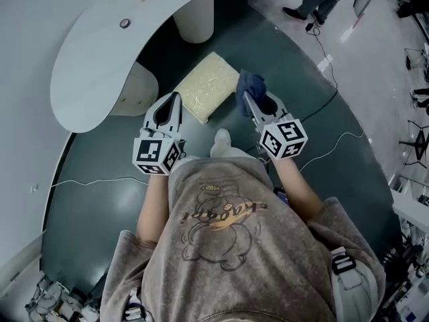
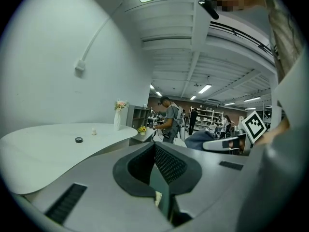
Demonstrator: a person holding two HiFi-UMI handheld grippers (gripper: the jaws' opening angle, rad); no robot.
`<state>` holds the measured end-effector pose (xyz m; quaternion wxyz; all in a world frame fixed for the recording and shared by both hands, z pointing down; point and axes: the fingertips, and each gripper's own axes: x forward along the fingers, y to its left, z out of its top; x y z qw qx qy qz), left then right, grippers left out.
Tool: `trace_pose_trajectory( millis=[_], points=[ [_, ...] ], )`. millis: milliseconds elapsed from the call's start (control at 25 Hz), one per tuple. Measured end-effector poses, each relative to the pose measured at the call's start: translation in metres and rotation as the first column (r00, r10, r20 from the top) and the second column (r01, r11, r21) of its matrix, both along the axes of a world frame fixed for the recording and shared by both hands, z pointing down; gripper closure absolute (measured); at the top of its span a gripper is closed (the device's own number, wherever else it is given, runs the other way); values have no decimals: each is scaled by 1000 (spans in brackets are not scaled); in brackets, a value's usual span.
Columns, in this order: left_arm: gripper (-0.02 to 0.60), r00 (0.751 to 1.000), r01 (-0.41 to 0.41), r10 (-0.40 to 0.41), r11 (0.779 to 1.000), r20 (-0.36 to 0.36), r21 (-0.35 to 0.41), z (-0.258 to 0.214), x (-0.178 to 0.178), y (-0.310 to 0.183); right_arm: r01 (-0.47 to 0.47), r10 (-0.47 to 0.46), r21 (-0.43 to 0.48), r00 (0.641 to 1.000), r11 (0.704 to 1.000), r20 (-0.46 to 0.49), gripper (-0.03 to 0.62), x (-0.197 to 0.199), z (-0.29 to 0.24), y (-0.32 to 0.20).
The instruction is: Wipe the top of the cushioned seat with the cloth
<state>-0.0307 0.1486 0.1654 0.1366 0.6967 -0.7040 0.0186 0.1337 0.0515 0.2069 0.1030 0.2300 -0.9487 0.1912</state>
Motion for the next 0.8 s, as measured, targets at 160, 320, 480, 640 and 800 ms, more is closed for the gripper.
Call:
trace_pose_trajectory(
  millis=[160, 320, 480, 640, 800],
  points=[
    [565, 1000, -19, 19, 1000, 14, -8, 1, -9, -22, 5, -5, -5, 1000, 1000, 2, 505, -14, 1, -20],
    [565, 998, -57, 57, 998, 14, -17, 3, -18, -41, -18, 18, -8, 1000, 1000, 0, 507, -23, 1, -33],
    [565, 993, -116, 116, 993, 8, -11, 7, -31, -59, -57, 57, -9, 998, 998, -3, 507, -35, 6, -39],
    [565, 985, -173, 173, 985, 2, -8, 12, -45, -78, -95, 95, -13, 995, 995, -16, 507, -47, 14, -46],
    [565, 975, -220, 220, 975, -9, -12, 23, -56, -95, -131, 130, -23, 991, 991, -36, 507, -59, 27, -53]
  ],
)
